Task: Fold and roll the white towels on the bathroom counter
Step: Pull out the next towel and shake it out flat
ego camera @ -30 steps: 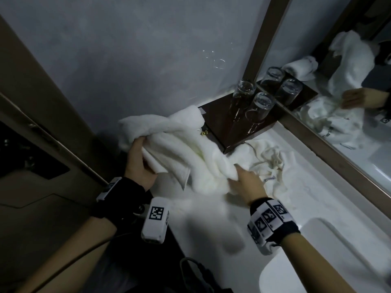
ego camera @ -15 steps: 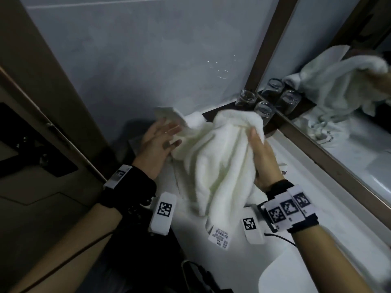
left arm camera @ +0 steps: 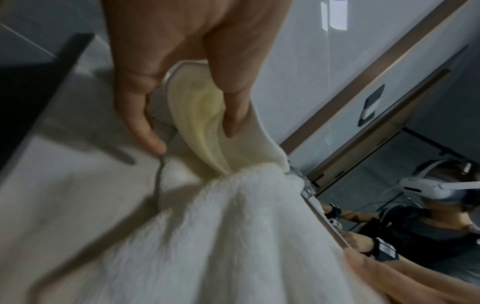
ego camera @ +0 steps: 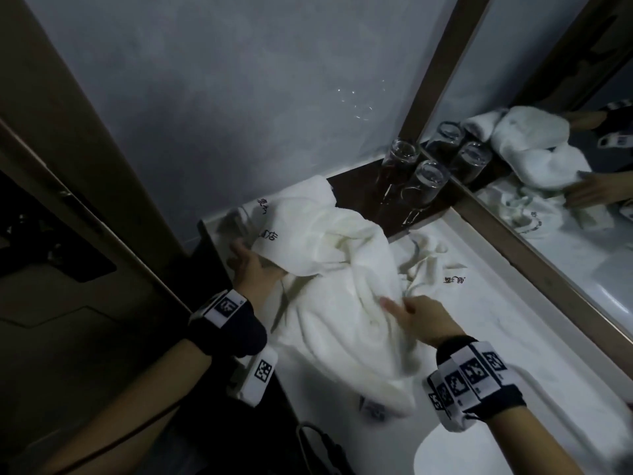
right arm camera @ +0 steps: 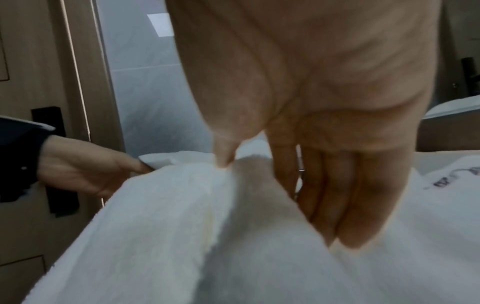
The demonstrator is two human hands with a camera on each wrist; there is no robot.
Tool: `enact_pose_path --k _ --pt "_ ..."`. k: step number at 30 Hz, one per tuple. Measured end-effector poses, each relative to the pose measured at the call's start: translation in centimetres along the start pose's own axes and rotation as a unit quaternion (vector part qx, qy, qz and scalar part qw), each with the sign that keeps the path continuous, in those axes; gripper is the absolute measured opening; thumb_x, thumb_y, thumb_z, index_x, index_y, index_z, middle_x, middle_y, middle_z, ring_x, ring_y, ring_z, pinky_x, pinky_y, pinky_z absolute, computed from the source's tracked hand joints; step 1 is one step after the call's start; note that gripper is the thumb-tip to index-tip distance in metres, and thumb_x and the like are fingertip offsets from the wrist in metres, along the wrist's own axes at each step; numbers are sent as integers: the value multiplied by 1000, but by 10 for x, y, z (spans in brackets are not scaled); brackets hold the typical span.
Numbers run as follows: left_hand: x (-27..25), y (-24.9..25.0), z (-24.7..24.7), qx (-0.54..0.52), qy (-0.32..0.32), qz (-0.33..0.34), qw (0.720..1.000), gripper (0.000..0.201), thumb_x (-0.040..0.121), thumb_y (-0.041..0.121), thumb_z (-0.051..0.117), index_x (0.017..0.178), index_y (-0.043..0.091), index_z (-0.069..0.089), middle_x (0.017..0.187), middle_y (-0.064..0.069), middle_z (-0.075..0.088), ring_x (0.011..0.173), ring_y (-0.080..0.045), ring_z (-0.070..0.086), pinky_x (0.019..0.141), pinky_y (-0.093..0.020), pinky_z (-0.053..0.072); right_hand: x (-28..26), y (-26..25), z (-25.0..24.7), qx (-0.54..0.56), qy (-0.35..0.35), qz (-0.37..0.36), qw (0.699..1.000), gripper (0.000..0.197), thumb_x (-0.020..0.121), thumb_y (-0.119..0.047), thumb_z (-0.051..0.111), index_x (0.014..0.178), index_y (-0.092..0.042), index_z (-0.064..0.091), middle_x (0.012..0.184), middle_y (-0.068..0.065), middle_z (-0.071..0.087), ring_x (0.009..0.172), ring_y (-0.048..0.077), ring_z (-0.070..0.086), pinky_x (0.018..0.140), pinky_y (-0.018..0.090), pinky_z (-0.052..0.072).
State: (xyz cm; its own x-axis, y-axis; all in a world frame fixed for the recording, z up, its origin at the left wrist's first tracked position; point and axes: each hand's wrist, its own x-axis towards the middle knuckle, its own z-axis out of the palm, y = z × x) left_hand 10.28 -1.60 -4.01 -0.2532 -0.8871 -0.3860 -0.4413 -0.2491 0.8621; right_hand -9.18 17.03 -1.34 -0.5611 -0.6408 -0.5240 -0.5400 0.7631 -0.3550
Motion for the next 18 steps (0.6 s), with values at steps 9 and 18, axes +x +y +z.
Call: enact_pose_path --k 9,18 --pt "-13 68 -1 85 -40 370 924 45 73 -22 42 106 3 61 106 -17 63 100 -18 54 85 -7 38 1 -93 -10 99 114 -310 939 114 56 -41 85 145 -32 14 154 2 14 143 17 10 113 36 10" --pt "-26 113 -29 146 -50 490 858 64 69 -14 58 121 23 55 89 -5 50 78 -14 51 67 -9 38 -4 -127 -41 192 114 -359 906 13 91 -23 51 81 -23 43 61 -12 46 55 0 46 53 13 36"
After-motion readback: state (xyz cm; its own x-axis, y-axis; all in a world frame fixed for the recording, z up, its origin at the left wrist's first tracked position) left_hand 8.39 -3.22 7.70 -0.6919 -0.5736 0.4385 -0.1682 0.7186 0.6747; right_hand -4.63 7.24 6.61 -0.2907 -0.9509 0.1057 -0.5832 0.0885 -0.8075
